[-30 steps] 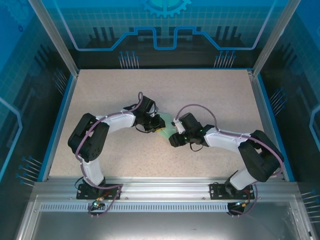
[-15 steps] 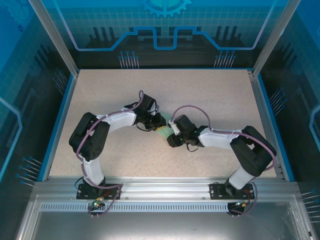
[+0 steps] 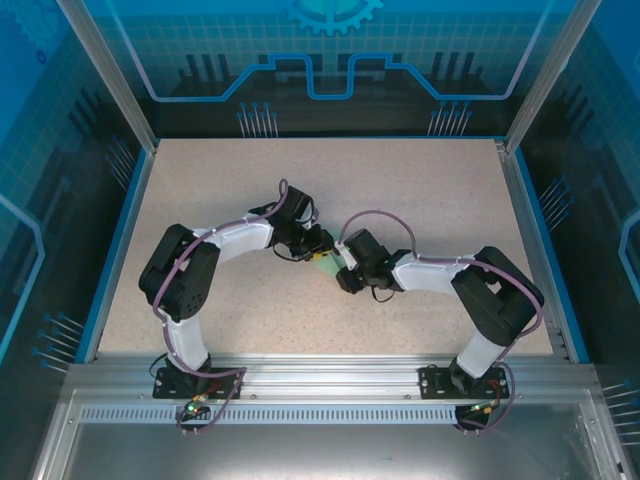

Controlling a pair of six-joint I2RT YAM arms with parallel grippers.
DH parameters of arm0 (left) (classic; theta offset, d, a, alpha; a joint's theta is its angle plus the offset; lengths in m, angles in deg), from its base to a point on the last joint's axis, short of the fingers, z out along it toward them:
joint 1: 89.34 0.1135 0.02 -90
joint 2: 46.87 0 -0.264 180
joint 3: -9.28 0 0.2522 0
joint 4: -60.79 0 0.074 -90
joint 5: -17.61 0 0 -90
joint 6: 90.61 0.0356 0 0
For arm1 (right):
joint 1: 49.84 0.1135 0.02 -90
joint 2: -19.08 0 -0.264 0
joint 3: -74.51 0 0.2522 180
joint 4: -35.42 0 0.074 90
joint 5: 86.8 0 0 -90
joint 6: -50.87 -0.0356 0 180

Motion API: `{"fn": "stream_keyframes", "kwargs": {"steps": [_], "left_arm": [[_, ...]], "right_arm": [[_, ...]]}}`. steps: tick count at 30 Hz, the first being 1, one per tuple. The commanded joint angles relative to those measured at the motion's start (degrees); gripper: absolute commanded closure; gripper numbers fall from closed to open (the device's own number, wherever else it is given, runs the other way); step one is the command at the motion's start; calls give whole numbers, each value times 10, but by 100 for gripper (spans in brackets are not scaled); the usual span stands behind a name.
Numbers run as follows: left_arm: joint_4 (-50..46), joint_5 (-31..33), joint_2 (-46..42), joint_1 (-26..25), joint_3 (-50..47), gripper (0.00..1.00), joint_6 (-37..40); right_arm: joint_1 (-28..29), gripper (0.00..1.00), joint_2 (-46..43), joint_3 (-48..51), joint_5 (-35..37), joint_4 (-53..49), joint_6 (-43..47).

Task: Fold a paper plane with a square sheet of paper (fold left side to right side)
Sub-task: Fourth fold the wing at the center of the table.

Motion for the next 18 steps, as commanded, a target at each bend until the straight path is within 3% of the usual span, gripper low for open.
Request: {"fn": "stream_keyframes", "kwargs": {"steps": [1, 14, 18], "left_arm": [[-30, 8, -4, -1, 25, 64, 17], [-61, 21, -93, 42, 8, 32, 46], [-52, 34, -131, 49, -28, 27, 45]], "right_arm": [[8, 77, 8, -13, -5, 0, 7], [-6, 85, 11, -21, -58, -7, 5], [-22, 86, 11, -23, -89, -7, -5]]}}
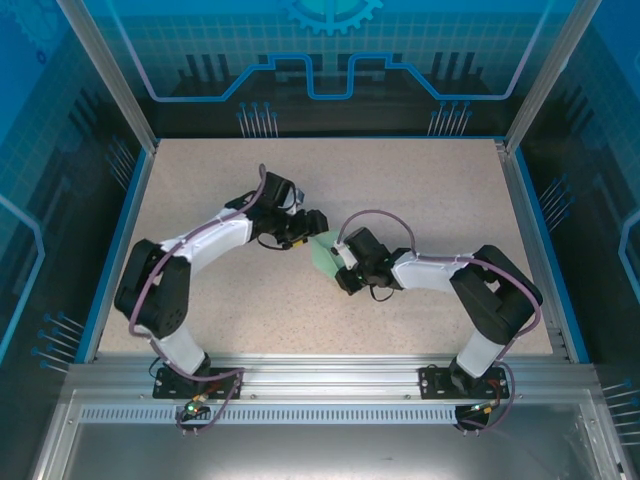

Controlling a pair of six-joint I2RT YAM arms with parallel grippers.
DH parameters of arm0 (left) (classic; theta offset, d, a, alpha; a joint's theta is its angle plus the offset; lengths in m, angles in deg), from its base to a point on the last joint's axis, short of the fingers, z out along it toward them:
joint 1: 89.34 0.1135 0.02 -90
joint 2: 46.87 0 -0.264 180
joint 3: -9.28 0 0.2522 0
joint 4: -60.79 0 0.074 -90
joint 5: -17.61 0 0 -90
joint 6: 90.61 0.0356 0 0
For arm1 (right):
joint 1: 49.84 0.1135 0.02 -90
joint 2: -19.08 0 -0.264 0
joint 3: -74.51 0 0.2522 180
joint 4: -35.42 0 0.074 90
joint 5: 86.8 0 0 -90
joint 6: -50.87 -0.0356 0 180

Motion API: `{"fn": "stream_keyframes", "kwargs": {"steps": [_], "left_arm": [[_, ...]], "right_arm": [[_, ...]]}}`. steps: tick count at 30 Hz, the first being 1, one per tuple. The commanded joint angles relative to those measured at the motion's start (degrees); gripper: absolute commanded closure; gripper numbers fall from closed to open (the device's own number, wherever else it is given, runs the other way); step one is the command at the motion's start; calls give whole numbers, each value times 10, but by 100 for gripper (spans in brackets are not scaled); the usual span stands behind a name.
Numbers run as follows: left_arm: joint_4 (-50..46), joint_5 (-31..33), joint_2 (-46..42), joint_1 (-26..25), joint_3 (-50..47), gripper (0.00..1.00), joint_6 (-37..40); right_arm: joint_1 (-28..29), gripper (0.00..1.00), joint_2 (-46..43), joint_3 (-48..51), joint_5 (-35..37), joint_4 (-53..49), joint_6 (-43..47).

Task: Fold a paper plane with a square sheet of paper (fold left side to right side)
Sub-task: Fourth fold the wing at the center of the table.

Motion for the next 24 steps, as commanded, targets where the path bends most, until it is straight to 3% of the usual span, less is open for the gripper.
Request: {"fn": "stream_keyframes", "kwargs": {"steps": [1, 4, 11, 24], "left_arm": [[-3, 14, -33, 7, -36, 26, 9], [22, 8, -41, 7, -72, 31, -2], [94, -29, 1, -12, -110, 52, -32], [104, -32, 111, -50, -34, 60, -42]], "right_arm": [[-16, 86, 5, -15, -48, -5, -7], [-32, 86, 3, -9, -77, 4, -19], [-65, 87, 8, -1, -143, 20, -41], [-83, 87, 21, 5, -168, 29, -49]]}}
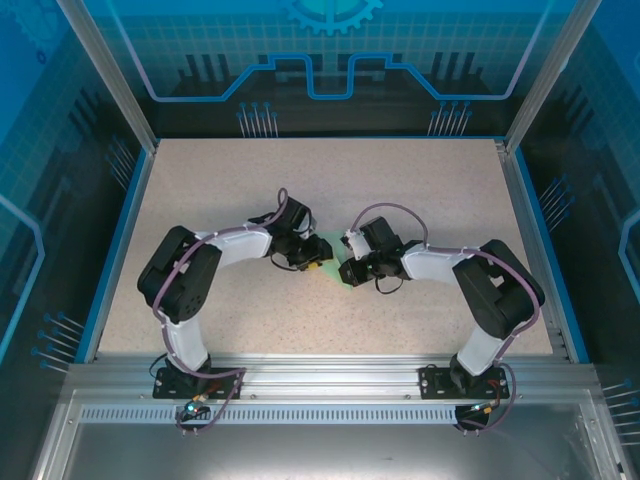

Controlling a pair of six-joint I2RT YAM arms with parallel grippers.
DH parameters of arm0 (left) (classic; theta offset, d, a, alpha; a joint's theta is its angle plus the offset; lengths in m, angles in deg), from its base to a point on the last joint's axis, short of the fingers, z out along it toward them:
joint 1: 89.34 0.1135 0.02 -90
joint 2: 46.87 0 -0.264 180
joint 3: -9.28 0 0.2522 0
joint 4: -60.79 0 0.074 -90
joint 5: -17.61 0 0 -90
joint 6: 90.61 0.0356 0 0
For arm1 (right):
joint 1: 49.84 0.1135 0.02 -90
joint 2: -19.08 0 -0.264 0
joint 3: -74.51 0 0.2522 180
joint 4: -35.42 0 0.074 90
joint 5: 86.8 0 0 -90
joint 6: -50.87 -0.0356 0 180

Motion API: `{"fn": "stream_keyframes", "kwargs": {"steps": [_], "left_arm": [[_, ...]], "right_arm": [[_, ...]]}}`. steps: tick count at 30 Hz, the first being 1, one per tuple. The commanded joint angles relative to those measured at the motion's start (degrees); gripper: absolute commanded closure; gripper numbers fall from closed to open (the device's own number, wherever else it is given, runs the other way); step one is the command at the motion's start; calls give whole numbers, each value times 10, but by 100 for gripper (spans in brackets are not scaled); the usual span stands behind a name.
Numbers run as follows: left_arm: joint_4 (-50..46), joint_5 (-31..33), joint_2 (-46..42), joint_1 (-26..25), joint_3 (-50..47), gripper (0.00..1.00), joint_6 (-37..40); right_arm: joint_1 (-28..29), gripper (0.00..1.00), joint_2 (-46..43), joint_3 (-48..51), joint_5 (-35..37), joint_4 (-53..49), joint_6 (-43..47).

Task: Fold a paper plane with a square sheet of paper (fold left side to right side)
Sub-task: Fourth fold the wing at the center of the table.

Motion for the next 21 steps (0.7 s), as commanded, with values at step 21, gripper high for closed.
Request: {"fn": "stream_keyframes", "kwargs": {"steps": [21], "left_arm": [[25, -15, 77, -11, 45, 59, -16]], "right_arm": [[-29, 85, 29, 8, -49, 17, -19]]}}
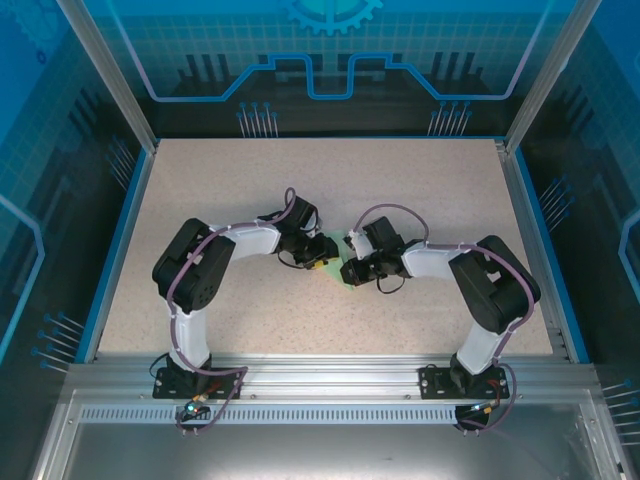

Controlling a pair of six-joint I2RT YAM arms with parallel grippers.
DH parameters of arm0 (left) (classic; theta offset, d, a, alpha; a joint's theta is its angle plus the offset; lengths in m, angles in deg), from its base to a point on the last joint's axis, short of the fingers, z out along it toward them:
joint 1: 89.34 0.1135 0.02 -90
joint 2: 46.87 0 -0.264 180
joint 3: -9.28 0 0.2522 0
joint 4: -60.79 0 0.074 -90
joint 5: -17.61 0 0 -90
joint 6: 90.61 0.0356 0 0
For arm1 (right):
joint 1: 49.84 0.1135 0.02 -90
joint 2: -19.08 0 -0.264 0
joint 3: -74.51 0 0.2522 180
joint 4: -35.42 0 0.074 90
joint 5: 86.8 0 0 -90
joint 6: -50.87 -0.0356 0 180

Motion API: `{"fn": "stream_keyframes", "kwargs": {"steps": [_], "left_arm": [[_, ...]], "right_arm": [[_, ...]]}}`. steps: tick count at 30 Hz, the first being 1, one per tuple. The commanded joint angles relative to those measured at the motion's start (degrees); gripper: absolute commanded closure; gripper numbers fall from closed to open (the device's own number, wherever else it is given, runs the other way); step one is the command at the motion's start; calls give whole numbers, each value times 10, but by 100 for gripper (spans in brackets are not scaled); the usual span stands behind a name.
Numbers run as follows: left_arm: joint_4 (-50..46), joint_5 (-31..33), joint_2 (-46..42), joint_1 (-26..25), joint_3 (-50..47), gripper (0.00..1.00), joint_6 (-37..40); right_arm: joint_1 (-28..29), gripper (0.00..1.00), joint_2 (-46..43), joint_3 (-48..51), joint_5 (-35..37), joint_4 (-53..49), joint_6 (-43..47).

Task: Fold a paper plane with a square sheet of paper (fold left side to right side)
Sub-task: Fourth fold the wing at the center of the table.

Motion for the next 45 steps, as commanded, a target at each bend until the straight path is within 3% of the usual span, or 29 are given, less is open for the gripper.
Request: {"fn": "stream_keyframes", "kwargs": {"steps": [1, 18, 34, 45], "left_arm": [[5, -6, 19, -4, 9, 59, -4], [-2, -2, 25, -7, 7, 59, 1], [-7, -1, 23, -7, 11, 59, 3], [-9, 1, 22, -8, 9, 57, 4]], "right_arm": [[-12, 85, 7, 8, -21, 11, -8], [-76, 65, -23, -1, -132, 44, -53], [-74, 70, 41, -35, -135, 37, -60], [-78, 91, 38, -31, -125, 30, -62]]}}
